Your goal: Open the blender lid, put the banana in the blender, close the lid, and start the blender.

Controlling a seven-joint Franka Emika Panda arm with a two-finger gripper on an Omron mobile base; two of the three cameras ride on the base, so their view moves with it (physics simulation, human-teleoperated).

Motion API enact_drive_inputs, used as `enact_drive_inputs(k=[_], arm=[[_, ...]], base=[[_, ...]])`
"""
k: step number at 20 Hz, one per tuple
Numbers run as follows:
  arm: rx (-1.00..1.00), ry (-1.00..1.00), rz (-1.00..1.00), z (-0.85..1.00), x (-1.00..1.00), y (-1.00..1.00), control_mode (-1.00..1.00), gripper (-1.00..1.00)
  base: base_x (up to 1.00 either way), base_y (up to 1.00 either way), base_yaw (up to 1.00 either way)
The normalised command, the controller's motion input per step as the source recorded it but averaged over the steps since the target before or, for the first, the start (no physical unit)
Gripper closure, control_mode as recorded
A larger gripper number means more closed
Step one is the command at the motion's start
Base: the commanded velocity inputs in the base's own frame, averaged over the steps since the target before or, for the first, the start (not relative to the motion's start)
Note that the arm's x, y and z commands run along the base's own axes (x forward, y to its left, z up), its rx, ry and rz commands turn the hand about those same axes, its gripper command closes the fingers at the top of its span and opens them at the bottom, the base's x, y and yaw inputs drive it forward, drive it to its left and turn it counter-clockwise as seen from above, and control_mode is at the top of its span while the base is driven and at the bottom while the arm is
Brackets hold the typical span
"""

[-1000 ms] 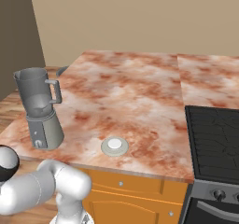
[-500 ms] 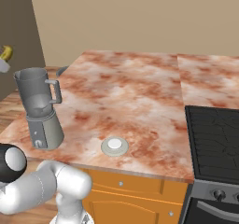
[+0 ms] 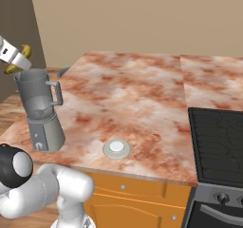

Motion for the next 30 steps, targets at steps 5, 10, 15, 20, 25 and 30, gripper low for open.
enact_drive_inputs(k=[5,10,15,20,25,30], arm=[[-0.11,0.00,0.01,-0.26,0.30,-0.34,-1.00,1.00],[-0.16,0.03,0.01,-0.56,0.44,-0.03,-1.00,1.00],[-0.19,0.01,0.00,-0.48,0.33,0.00,-1.00,1.00],[-0.19,0.02,0.00,-0.40,0.11,0.00,-1.00,1.00],[-0.12,0.13,0.00,-0.33,-0.09,0.00,-1.00,1.00],[-0.06,0.17,0.00,-0.35,-0.20,0.03,-1.00,-1.00]], base=[[0.00,0.00,0.00],[0.00,0.00,0.00],[0.00,0.00,0.00],[0.00,0.00,0.00],[0.00,0.00,0.00],[0.00,0.00,0.00]])
